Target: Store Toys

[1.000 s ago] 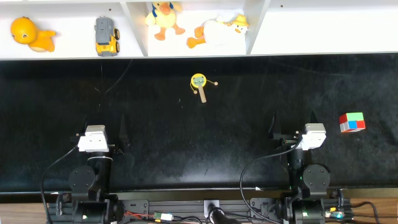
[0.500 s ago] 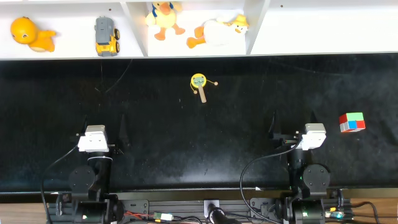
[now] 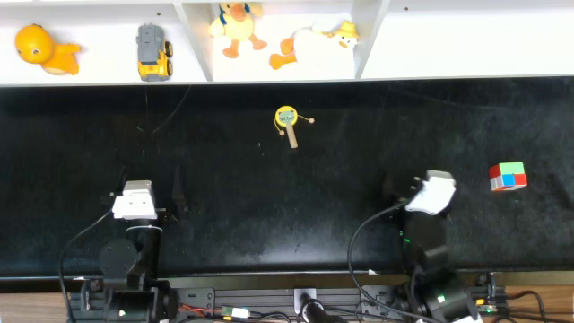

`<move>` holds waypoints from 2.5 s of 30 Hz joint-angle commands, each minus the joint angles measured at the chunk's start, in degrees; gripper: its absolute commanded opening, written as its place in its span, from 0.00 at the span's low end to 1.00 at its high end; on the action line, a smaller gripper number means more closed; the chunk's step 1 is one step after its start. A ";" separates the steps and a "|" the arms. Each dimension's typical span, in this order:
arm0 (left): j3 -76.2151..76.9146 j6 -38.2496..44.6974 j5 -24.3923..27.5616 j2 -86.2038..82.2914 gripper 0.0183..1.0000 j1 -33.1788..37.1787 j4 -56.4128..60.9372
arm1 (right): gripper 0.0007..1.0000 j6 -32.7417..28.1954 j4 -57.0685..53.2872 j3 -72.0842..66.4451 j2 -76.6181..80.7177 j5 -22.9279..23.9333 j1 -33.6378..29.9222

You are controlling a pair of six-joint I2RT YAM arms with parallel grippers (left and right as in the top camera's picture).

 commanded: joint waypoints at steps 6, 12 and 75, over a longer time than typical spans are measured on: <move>-0.09 1.07 0.76 -0.59 1.00 0.31 -0.15 | 1.00 35.10 -15.06 19.56 29.44 9.84 24.55; -0.09 1.07 0.76 -0.59 1.00 0.31 -0.15 | 0.99 46.01 -22.47 31.93 49.20 9.64 32.87; -0.09 1.07 0.76 -0.59 1.00 0.31 -0.15 | 1.00 12.57 -20.22 68.22 94.42 -6.64 20.33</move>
